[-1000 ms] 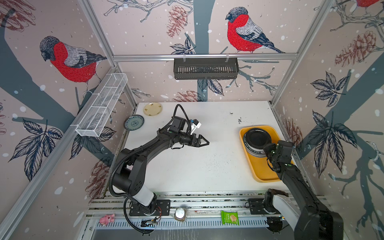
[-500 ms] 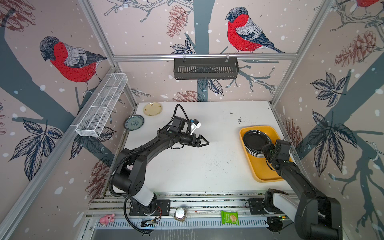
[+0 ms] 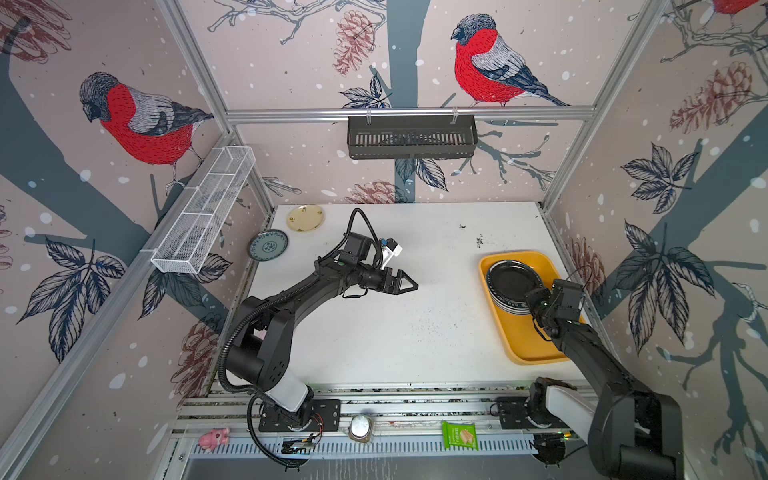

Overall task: Place the plates into the plastic bin on the countertop
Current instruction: 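Lower the black plate onto the plate stack in the yellow bin with the right gripper, then open the right gripper to release the black plate on the stack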

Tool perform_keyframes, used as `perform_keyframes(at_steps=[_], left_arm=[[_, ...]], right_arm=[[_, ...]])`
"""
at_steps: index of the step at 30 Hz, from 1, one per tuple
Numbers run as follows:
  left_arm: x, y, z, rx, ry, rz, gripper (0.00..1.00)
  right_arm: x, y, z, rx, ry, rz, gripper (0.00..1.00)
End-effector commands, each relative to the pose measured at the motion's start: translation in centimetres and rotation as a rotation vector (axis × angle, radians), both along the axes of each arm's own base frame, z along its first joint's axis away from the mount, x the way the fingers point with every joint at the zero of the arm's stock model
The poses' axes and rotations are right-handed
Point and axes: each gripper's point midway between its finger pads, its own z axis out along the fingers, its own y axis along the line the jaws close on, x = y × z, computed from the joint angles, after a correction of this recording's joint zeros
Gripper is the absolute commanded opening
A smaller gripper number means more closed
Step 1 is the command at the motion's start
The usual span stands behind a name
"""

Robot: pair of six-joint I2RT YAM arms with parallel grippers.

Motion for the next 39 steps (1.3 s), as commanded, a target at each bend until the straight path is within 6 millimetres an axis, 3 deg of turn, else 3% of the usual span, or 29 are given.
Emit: perform_keyframes(at_steps=[1,12,23,28,32,39], left_arm=[[0.1,-0.1,0.2,-0.004,-0.017,-0.011,0.96],[0.1,-0.1,0.3,0.0,-0.02,-0.01,0.96],[0.2,0.0,0.2,0.004,-0.021,-0.006,0.96],[0.3,0.0,0.1,0.011,-0.021,-0.002,0.96],[0.4,0.1,0.0,0.021,-0.025,0.006,0.96],[1.0,0.5,-0.3,0.057,-0.035,0.03,0.96]], right_arm=[[0.0,-0.5,-0.1,-0.026,0.004,-0.007,0.06],[-0.5,-0.9,-0.5,-0.027,0.026,-0.028,0.18],[-0.8,-1.7,1.2,-0.065,0.039,-0.059,0.43],[-1.1,-2.2,2.6,-0.094,0.028,-0.085,0.57],[-1.1,-2.5,4.4,-0.117,-0.019,-0.095,0.75],[-0.1,-1.1,7.5,-0.124,-0.139,-0.02,0.92]])
